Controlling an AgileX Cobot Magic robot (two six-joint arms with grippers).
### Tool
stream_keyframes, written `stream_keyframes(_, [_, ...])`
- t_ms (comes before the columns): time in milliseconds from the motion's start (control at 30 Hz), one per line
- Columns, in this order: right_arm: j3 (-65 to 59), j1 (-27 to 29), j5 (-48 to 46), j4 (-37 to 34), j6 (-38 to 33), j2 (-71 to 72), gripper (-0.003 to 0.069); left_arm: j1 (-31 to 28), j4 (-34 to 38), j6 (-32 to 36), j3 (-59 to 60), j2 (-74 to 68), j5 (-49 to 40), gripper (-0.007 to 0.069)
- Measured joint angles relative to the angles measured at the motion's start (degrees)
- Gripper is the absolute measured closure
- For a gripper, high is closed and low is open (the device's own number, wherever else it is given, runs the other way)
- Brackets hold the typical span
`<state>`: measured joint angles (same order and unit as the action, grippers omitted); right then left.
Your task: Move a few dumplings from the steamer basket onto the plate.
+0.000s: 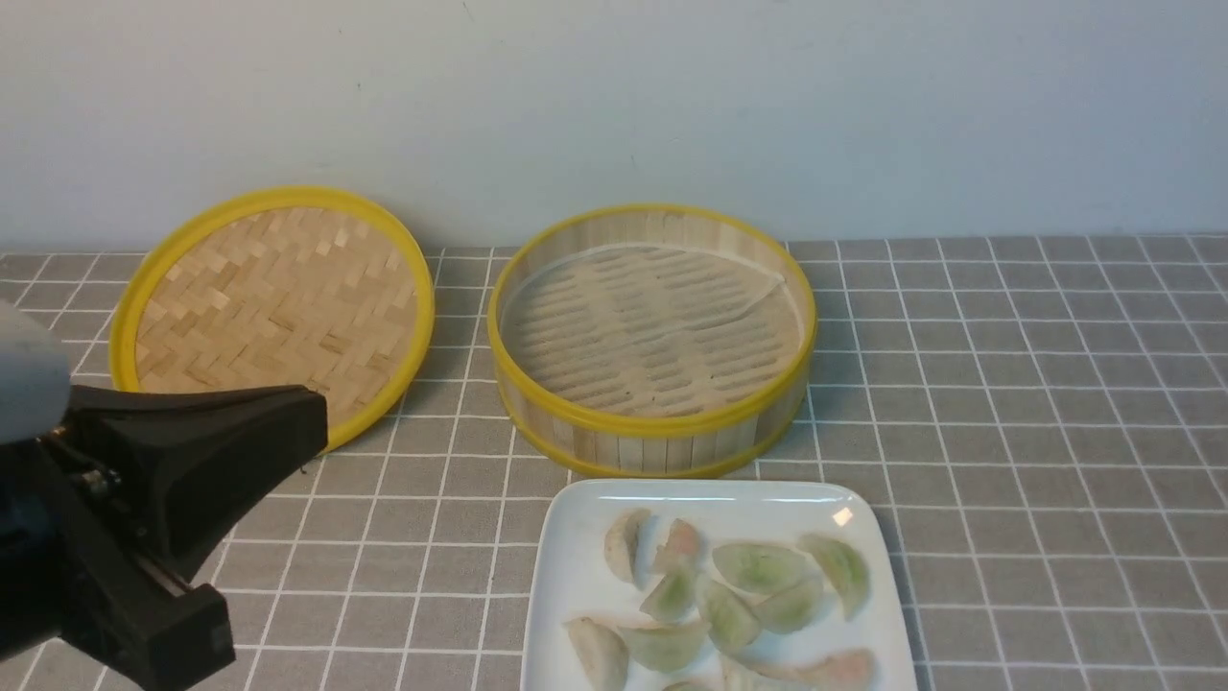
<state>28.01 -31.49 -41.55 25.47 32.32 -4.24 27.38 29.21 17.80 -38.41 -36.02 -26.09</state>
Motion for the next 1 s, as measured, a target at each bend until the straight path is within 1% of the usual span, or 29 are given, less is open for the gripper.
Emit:
stream_keyframes(200, [0.0,0.0,0.0,0.0,0.0,0.0,0.0669,0.0,3.0,0.0,0.0,0.7,-0.5,0.0629])
stream_keyframes(367, [0.0,0.0,-0.1,0.0,0.0,0.0,0.0669,0.0,8.4,0.0,0.0,0.7,-1.4,0.0629])
stream_keyframes(567, [0.0,0.0,-0.1,0.0,0.0,0.0,0.0669,0.0,10.0,0.1,0.0,0.7,-1.8,0.0629])
stream_keyframes(1000, [0.0,0.0,-0.2,0.0,-0.1,0.0,0.0669,0.0,9.9,10.4,0.0,2.9,-1.4,0.0629])
